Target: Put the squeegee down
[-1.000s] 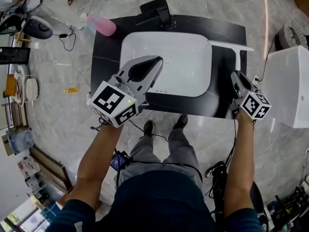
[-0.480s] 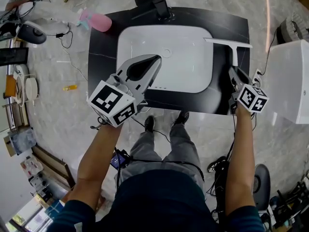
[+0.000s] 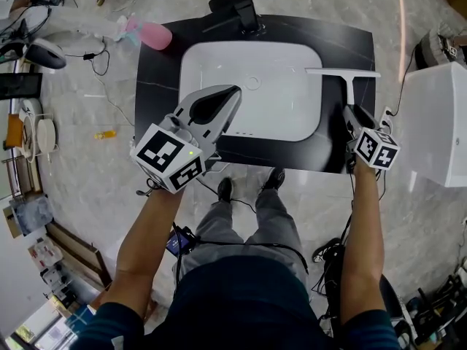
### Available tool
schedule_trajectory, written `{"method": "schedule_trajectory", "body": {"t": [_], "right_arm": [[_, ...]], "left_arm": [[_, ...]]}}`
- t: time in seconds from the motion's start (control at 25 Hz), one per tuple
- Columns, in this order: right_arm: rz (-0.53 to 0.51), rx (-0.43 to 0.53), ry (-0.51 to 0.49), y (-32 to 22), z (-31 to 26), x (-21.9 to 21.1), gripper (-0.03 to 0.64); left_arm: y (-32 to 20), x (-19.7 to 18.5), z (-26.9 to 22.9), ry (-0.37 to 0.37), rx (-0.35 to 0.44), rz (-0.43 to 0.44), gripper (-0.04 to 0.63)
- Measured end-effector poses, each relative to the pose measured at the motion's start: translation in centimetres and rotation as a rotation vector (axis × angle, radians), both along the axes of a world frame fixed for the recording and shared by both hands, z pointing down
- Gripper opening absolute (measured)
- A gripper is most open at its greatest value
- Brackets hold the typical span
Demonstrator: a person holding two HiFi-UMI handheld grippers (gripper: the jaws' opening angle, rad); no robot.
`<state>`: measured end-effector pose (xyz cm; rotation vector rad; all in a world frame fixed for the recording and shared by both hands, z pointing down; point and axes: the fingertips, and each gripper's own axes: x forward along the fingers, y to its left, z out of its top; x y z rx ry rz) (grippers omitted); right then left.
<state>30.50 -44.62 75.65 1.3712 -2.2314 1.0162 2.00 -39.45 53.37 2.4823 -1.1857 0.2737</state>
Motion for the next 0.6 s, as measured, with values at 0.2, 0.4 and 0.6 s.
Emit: {"method": "schedule_trajectory", "body": {"t": [0.2, 0.4, 0.6], "right_arm": [[0.013, 0.022, 0.025, 0.3, -1.5, 0.0, 0.178], [0.077, 0.054, 0.046, 0.8, -3.6, 1.5, 0.181], [0.132, 0.129, 0.049, 2.0, -8.7, 2.1, 0.179]], "left_arm": [[0.7, -0.8, -1.2, 0.003, 0.02, -0.003, 0.005], [1.2, -1.5, -2.9, -0.002, 0.055, 0.003, 0.005], [2.4, -2.6, -6.0, -0.001, 0.096, 0.009, 0.005]]}}
